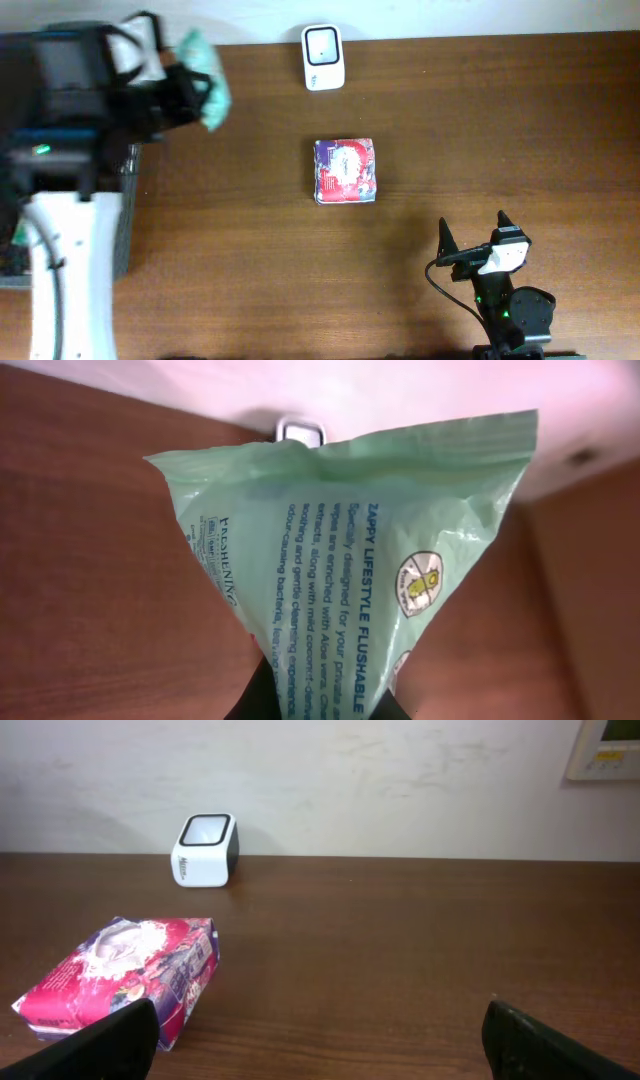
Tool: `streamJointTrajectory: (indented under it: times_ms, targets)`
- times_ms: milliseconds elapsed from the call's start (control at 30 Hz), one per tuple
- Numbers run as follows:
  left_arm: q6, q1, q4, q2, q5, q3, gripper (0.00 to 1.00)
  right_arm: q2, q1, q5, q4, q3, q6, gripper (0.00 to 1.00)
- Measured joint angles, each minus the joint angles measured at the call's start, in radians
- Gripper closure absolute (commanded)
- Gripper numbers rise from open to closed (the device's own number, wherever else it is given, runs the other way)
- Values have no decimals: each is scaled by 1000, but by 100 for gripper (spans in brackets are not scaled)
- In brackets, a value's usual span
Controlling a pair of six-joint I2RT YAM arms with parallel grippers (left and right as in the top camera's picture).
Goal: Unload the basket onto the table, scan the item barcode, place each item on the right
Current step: 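Carry the mint wipes pack left of the tissue pack and release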
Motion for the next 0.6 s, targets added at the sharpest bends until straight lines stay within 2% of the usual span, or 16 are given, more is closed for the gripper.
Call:
streamJointTrajectory:
  times_ms: [133, 267, 467, 600]
  targets:
    - [18, -244, -73, 172, -256, 3, 97, 0, 0, 0, 0, 0, 0, 1]
    - [19, -335, -91, 364, -417, 3, 94, 0, 0, 0, 0, 0, 0, 1]
    - [-2, -354, -97, 570, -478, 3, 92, 0, 0, 0, 0, 0, 0, 1]
    - [-56, -354, -96, 703, -438, 3, 91, 0, 0, 0, 0, 0, 0, 1]
